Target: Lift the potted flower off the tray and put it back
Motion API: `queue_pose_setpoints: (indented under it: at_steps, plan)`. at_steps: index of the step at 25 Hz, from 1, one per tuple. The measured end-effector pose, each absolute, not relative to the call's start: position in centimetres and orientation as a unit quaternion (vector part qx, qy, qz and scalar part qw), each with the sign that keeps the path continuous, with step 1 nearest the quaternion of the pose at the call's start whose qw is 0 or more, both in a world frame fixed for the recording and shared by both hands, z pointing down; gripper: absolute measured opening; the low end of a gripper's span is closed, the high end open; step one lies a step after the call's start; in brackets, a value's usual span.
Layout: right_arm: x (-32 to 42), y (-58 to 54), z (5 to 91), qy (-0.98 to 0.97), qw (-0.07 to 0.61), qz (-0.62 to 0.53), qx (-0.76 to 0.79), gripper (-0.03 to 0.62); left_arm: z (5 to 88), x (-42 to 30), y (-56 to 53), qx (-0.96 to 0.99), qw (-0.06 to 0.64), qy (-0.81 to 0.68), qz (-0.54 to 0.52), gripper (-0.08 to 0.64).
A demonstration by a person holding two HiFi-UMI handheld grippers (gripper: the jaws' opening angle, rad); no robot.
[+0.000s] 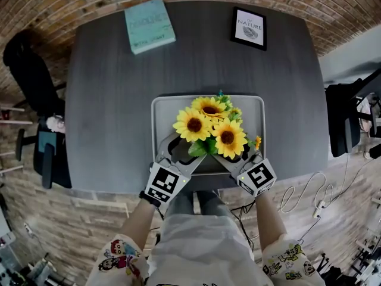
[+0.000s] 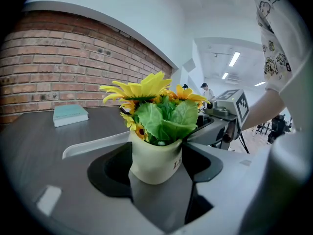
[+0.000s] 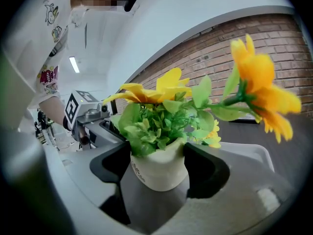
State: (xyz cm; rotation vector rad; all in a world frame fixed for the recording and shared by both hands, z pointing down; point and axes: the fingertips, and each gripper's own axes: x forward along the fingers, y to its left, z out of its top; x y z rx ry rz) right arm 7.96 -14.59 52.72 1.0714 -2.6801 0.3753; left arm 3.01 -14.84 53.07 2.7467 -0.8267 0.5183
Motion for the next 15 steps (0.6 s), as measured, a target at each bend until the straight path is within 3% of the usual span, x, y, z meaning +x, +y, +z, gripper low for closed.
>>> queue_pose_setpoints:
  at_steps: [15]
  plan:
    - [8.28,-14.54,52.70,-0.910,0.114,0.131,0.377,0.348,53.12,2.81,-14.94,0.935,0.102,-0.288,0.177,0.337]
